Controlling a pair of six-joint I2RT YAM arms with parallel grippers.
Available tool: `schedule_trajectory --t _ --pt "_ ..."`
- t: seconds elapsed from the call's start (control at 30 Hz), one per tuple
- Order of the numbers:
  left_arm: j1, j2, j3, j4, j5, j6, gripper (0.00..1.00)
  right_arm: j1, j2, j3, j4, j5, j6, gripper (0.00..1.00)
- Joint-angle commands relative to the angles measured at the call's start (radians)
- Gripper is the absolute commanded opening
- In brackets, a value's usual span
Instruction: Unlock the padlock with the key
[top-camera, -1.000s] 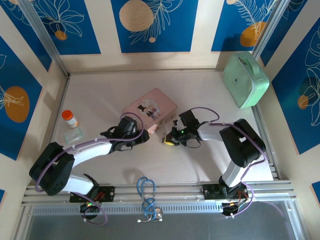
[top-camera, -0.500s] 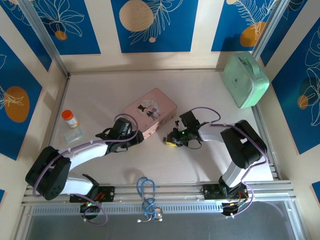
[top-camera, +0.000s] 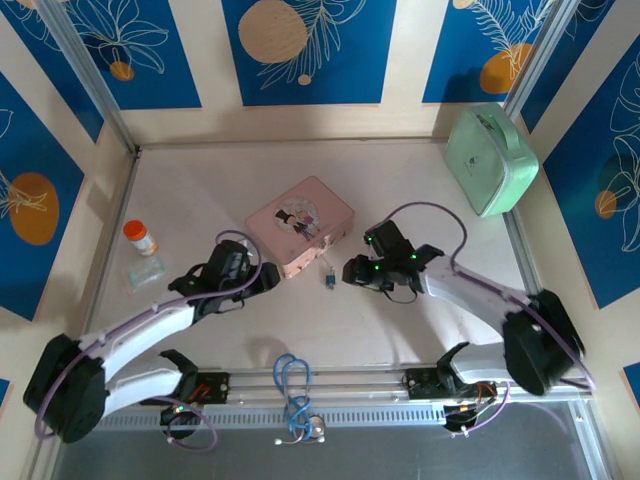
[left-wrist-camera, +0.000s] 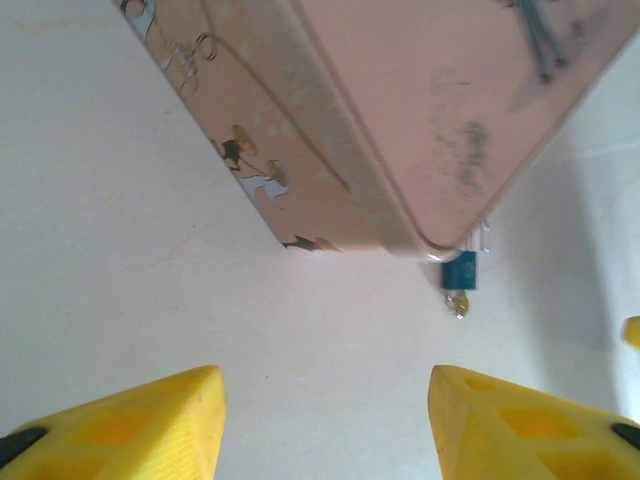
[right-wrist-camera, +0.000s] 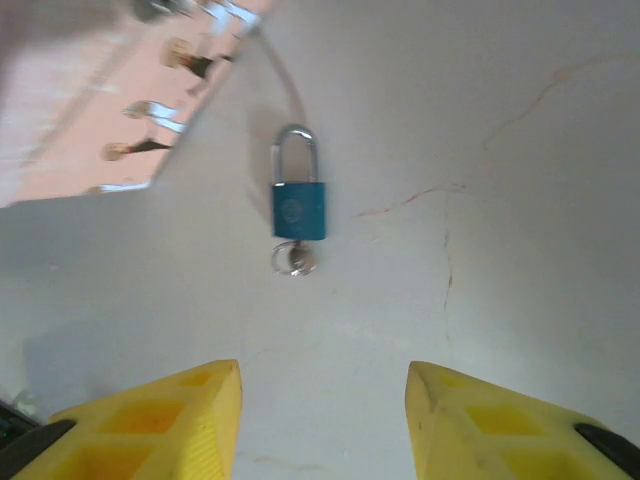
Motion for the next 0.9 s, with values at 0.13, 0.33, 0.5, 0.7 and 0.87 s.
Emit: schedule_trajectory --t 0.13,0.33,0.5,0.7,0.87 --pt "0.021 -0.193 0.127 -0.289 -0.217 0.193 0.73 0.039 -0.34 0.071 -0.308 0.395 -0.036 0.53" --pt "0.034 -0.208 0.235 -0.364 -0.465 0.282 0.84 0.008 -0.579 -0.042 -0.282 0.588 -0.153 0.77" --pt "0.054 -0.168 0.209 -0.323 -0.615 0.377 0.92 -0.044 -0.773 -0.265 -0.141 0.673 -0.175 0.83" --pt "0.097 -0.13 0.094 -0.145 -0.825 0.415 0.99 -0.115 -0.751 -0.334 -0.095 0.803 -0.151 0.92" --pt "0.133 -0.087 -0.066 0.176 -0.957 0.565 1.0 -0.134 -0.616 -0.357 0.07 1.069 -0.262 0.96"
